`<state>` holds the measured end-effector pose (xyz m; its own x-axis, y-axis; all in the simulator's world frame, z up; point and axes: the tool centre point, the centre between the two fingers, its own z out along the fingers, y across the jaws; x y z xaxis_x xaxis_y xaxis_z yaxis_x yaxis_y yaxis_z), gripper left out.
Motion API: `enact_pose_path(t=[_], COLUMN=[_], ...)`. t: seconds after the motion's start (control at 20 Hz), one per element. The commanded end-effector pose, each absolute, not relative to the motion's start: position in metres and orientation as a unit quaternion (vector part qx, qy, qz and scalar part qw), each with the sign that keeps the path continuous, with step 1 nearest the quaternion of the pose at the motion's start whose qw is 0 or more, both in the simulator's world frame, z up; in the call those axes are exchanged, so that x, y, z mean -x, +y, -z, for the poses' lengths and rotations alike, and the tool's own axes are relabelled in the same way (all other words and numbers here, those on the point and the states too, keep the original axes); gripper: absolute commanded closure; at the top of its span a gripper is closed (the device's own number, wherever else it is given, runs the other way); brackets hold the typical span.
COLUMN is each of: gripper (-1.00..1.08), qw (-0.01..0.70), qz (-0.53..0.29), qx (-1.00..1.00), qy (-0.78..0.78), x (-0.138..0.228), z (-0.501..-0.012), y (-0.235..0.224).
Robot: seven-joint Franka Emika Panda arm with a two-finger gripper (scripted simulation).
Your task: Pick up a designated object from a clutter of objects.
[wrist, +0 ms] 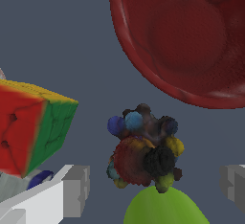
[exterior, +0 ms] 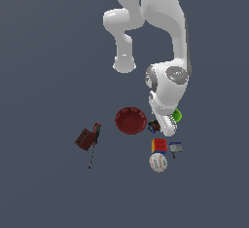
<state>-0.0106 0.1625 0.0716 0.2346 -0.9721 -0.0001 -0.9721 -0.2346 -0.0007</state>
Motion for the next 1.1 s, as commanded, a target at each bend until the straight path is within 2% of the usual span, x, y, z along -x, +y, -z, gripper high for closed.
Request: enact_pose_path(t=[0.0,0.5,0.55,1.05], gripper=[-0.92,-0.92,1.08,1.08], qw=[0.000,0.000,0.000,0.003], qz=[0.000,0.000,0.000,0.002], qx=[0.785,0.785,0.785,0.785], qy=[0.619,0.620,0.620,0.619], x=[0.011,0.011,0.011,0.008], z=[-0.061,-0.032,-0.032,-0.035], y=[0.162,0.163,0.163,0.164])
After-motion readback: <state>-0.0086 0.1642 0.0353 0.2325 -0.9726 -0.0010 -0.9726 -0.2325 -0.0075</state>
